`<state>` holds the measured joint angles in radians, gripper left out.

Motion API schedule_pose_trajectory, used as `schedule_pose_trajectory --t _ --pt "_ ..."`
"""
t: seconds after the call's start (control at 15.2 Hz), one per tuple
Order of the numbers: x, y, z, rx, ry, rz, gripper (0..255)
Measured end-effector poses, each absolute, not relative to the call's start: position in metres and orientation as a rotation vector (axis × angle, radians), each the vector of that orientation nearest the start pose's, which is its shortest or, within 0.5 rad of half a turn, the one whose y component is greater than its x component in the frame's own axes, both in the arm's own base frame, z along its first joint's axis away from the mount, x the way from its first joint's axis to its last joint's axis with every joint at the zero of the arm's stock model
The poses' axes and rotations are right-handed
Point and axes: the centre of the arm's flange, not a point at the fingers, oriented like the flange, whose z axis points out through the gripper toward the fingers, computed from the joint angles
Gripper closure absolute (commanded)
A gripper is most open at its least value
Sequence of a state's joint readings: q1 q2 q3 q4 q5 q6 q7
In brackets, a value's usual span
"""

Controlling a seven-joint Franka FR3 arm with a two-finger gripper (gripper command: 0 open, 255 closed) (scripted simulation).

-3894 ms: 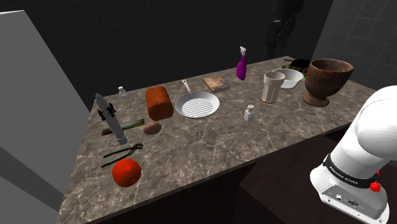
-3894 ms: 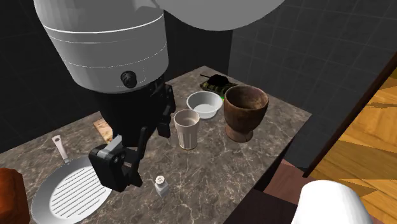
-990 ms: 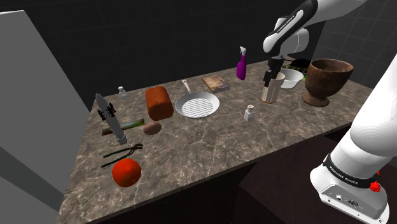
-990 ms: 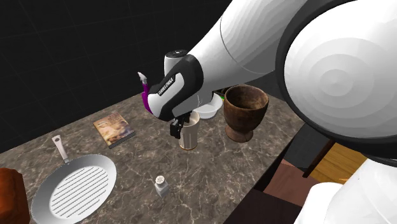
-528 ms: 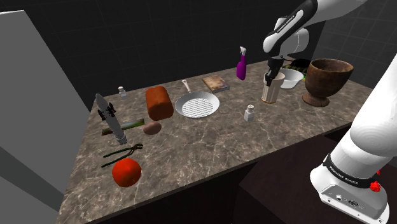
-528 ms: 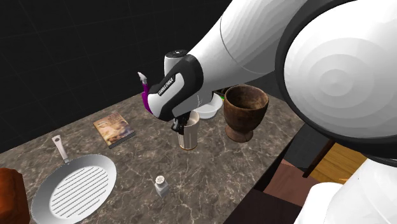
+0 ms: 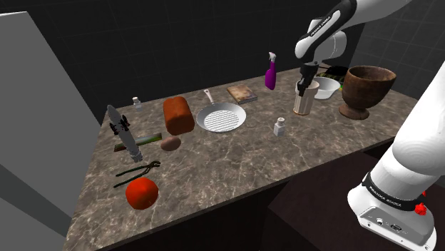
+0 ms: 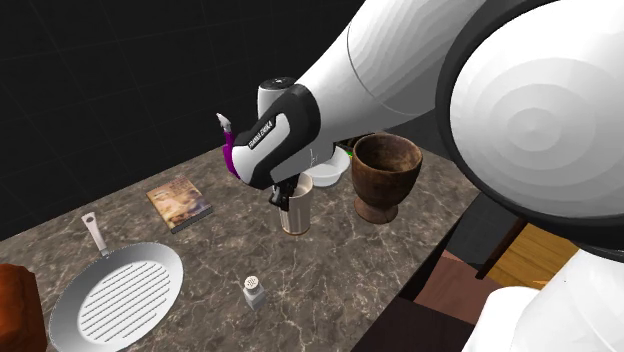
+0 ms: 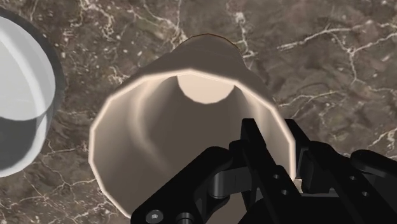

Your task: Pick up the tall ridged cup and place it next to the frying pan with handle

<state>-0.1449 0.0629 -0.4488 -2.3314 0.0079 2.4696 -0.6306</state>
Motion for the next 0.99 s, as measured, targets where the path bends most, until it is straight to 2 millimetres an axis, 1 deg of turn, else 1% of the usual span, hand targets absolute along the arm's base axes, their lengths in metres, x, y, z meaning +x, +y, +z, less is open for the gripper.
schedule_pose_trajectory --t 0.26,0.99 --pt "0.429 -0.29 0.337 -3.205 -0.052 -0.086 255" --pt "0.43 -0.29 0.398 -3.205 -0.052 -0.086 255"
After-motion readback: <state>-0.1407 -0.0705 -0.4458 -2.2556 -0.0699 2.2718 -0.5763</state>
